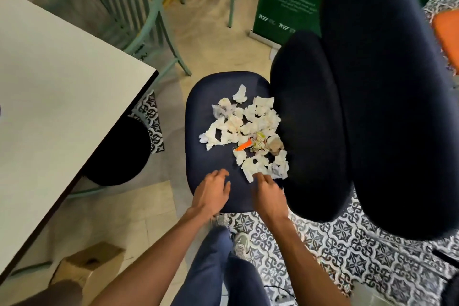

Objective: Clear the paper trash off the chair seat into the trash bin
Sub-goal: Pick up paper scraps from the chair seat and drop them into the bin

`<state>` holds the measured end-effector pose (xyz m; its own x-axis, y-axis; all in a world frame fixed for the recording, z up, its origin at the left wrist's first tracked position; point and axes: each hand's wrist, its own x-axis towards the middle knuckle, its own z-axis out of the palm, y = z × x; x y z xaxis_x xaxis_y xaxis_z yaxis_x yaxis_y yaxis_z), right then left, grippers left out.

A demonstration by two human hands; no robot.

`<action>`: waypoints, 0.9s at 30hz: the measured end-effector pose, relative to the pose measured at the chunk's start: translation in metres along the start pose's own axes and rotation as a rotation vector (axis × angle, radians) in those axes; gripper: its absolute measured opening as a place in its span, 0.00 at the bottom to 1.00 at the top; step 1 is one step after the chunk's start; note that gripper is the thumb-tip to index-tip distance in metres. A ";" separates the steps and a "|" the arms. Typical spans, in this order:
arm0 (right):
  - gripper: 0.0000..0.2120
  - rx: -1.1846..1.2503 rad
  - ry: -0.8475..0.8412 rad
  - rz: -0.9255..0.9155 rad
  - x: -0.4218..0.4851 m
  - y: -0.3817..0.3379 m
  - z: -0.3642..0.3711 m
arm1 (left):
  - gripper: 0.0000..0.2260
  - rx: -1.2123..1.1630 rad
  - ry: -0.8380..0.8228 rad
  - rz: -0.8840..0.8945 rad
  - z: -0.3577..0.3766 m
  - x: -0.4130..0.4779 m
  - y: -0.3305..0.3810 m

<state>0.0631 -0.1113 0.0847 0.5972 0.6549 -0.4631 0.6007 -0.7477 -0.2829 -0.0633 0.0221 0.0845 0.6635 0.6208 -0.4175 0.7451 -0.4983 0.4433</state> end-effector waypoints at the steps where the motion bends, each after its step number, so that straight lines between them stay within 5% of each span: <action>1: 0.13 0.006 -0.016 0.017 0.010 0.001 0.003 | 0.12 0.005 -0.018 -0.003 0.003 0.013 0.001; 6: 0.20 0.042 -0.089 0.083 0.058 0.009 0.030 | 0.11 -0.026 -0.132 -0.081 0.031 0.078 0.003; 10: 0.22 0.038 -0.142 0.049 0.093 0.019 0.064 | 0.12 -0.232 -0.207 -0.319 0.065 0.126 -0.007; 19: 0.24 -0.006 -0.170 -0.008 0.147 0.046 0.137 | 0.24 -0.363 -0.132 -0.567 0.134 0.190 -0.020; 27: 0.19 -0.022 -0.124 -0.055 0.150 0.054 0.151 | 0.14 -0.428 -0.015 -0.595 0.158 0.207 -0.025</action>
<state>0.1046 -0.0702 -0.1269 0.4936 0.6757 -0.5476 0.6435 -0.7072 -0.2927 0.0654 0.0674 -0.1383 0.1582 0.7026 -0.6938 0.8901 0.2027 0.4082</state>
